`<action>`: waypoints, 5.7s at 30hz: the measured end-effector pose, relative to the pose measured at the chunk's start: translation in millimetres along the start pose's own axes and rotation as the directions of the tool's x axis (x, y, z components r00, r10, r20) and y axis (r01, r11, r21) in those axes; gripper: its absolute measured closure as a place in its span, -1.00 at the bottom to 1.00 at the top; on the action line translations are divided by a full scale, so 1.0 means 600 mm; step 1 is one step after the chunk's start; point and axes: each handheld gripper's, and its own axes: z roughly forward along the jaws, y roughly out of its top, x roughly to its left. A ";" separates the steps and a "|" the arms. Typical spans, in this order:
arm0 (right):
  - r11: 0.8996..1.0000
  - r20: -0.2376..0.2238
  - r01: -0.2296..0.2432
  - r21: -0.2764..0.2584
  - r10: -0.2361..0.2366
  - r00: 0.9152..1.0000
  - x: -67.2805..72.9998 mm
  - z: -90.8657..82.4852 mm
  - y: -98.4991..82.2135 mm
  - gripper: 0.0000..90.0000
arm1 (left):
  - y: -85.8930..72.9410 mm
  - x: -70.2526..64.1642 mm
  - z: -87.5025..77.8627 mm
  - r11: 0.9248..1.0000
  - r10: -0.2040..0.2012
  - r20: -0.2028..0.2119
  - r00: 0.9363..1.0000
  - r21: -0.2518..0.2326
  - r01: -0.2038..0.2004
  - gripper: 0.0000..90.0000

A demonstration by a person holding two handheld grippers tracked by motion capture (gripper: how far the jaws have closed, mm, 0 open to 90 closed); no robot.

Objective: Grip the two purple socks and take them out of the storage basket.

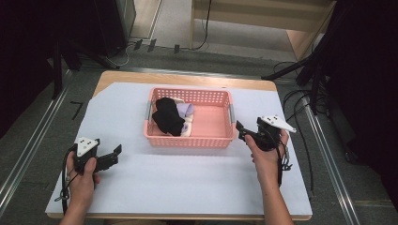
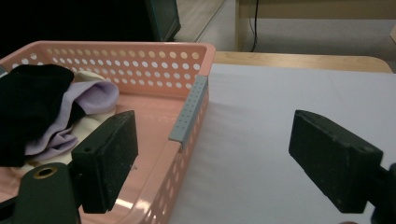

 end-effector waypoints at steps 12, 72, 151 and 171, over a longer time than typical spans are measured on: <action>1.000 -0.013 0.005 -0.013 -0.005 1.000 0.022 0.018 0.027 -0.62 | 0.000 -0.001 0.000 1.000 0.005 0.000 1.000 0.002 -0.005 -0.64; 0.974 -0.133 0.120 0.190 -0.095 0.986 0.206 0.248 0.064 0.09 | 0.000 0.001 0.001 1.000 -0.003 0.010 1.000 0.000 0.003 -0.64; 0.929 -0.072 0.183 0.321 -0.168 0.983 0.150 0.264 0.062 0.81 | 0.001 -0.001 0.002 1.000 0.012 0.005 1.000 0.016 -0.012 -0.64; 0.995 -0.138 0.046 -0.087 -0.058 0.989 0.078 0.144 0.087 0.81 | 0.001 -0.002 0.003 1.000 0.014 -0.004 1.000 0.016 -0.014 -0.64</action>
